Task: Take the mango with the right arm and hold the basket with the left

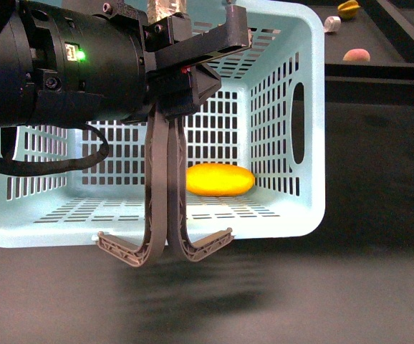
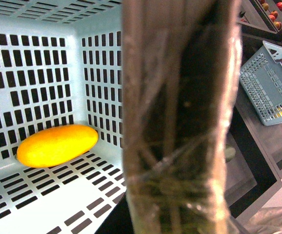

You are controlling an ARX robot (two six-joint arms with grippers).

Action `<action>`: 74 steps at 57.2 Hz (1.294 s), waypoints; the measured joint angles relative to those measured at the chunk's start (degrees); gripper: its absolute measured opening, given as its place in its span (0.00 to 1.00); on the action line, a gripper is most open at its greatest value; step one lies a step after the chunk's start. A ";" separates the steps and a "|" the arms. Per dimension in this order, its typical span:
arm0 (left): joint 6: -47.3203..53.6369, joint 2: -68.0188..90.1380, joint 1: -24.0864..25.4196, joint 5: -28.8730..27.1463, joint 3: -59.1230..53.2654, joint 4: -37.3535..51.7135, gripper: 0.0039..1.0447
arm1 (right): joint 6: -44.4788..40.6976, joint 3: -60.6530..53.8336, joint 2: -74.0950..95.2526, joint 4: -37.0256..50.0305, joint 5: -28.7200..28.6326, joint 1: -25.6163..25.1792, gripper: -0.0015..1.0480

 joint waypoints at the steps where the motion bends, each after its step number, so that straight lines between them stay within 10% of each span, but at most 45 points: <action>1: 0.02 0.00 0.00 0.02 0.00 0.00 0.08 | -0.02 0.00 -0.72 -1.16 0.00 0.00 0.02; 46: 0.04 0.00 0.02 0.02 -0.02 0.00 0.08 | -0.15 0.00 -7.13 -6.86 -0.15 0.00 0.03; 74: 0.02 0.00 0.02 0.02 -0.02 0.00 0.08 | -0.15 0.00 -7.13 -6.86 -0.17 0.00 0.79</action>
